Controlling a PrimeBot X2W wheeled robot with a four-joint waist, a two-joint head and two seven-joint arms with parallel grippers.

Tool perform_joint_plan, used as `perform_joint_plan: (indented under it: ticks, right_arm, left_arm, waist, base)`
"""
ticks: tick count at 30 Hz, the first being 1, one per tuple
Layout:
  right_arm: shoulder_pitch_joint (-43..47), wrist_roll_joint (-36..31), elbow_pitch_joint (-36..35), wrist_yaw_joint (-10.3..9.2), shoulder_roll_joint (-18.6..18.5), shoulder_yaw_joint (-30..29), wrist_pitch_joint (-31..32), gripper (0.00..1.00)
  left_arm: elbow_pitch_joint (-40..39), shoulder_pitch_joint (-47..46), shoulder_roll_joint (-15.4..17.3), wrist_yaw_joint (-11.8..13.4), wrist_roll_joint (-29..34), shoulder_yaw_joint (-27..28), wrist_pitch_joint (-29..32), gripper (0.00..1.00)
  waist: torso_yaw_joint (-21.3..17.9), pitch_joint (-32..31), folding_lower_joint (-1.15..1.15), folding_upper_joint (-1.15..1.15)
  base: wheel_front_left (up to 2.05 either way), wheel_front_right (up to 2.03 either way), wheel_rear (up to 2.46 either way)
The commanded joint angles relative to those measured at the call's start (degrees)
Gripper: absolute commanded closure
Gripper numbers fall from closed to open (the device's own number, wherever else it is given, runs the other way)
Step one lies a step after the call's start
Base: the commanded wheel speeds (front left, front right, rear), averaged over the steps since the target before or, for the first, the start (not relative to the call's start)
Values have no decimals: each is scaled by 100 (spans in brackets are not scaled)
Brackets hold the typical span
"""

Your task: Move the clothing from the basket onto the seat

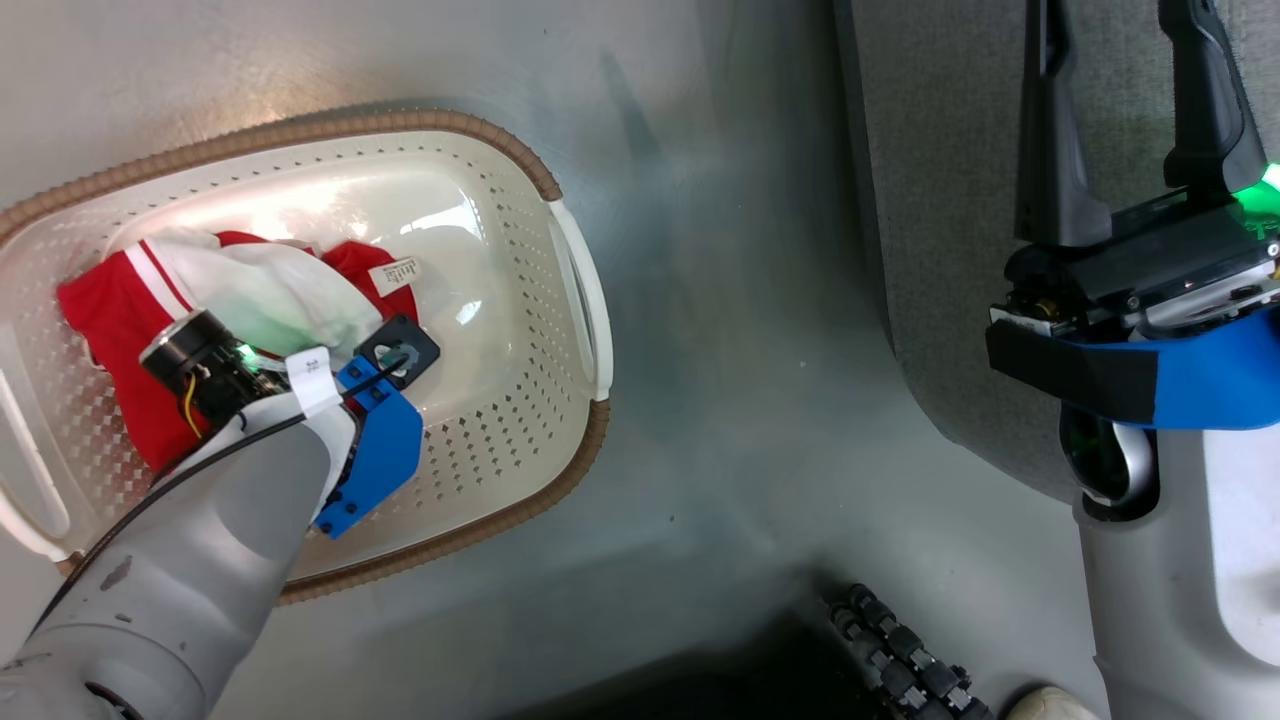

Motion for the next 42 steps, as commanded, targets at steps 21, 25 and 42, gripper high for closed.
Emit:
perform_joint_plan:
  ticks: [21, 25, 42]
  right_arm:
    - [-187, -131, -336, 2, 39, -72, -5, 0]
    - [-148, -122, -293, 3, 40, -104, -5, 0]
    - [294, -215, 162, 3, -116, -279, -5, 0]
  left_arm:
    - [278, -303, -91, -8, -15, -153, -92, 100]
    - [256, -244, -204, -7, -78, -158, -298, 100]
    - [169, 285, -809, -7, -634, -27, -1711, 100]
  waist:
    - [-1, 256, 0, 0]
    - [68, 98, 0, 0]
    - [545, -1389, 0, 0]
  base:
    - [0, 0, 0]
    - [0, 0, 0]
    - [0, 0, 0]
